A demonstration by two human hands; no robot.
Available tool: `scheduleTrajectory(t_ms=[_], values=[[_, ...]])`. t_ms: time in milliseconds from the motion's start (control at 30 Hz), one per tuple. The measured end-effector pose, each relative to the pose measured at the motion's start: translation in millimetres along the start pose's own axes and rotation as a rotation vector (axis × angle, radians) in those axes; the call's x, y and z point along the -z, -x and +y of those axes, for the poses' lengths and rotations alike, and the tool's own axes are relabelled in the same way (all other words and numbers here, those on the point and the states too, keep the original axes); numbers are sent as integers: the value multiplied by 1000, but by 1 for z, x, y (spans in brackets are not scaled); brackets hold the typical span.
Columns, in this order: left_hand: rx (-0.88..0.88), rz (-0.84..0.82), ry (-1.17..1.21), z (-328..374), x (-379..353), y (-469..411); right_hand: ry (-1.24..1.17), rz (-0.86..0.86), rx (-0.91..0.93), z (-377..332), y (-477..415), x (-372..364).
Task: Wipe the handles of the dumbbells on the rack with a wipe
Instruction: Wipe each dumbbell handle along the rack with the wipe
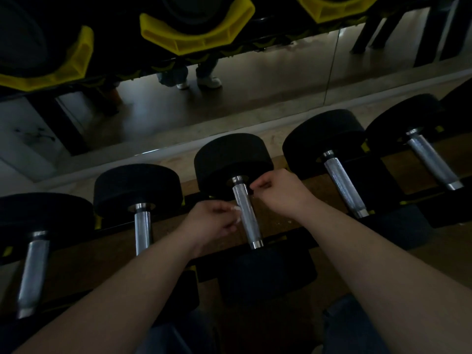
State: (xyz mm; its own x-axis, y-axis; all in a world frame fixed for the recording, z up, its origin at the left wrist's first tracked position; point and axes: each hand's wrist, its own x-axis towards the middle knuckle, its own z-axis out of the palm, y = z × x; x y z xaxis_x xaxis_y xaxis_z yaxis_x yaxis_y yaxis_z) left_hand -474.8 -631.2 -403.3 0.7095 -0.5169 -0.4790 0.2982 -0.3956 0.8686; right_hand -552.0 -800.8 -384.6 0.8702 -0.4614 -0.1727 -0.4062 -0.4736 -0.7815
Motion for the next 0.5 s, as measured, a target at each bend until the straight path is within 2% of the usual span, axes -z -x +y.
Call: scheduleTrajectory(t_ms=[133, 167, 233, 300, 333, 400, 500], values=[[-75, 110, 97, 15, -3, -11, -21, 10, 11, 1, -1, 0], [-123, 110, 17, 15, -2, -11, -26, 12, 17, 2, -2, 0], [-254, 35, -305, 9, 4, -5, -20, 5, 34, 3, -4, -1], [-333, -151, -611, -5, 9, 7, 6, -20, 59, 5, -6, -2], [-327, -229, -681, -12, 10, 13, 12, -33, 67, 6, -7, -2], [-315, -241, -651, -20, 7, 20, 8, -55, 61, 6, -6, -2], [-324, -18, -398, -13, -3, 13, 17, -69, 63, 6, -7, 0]])
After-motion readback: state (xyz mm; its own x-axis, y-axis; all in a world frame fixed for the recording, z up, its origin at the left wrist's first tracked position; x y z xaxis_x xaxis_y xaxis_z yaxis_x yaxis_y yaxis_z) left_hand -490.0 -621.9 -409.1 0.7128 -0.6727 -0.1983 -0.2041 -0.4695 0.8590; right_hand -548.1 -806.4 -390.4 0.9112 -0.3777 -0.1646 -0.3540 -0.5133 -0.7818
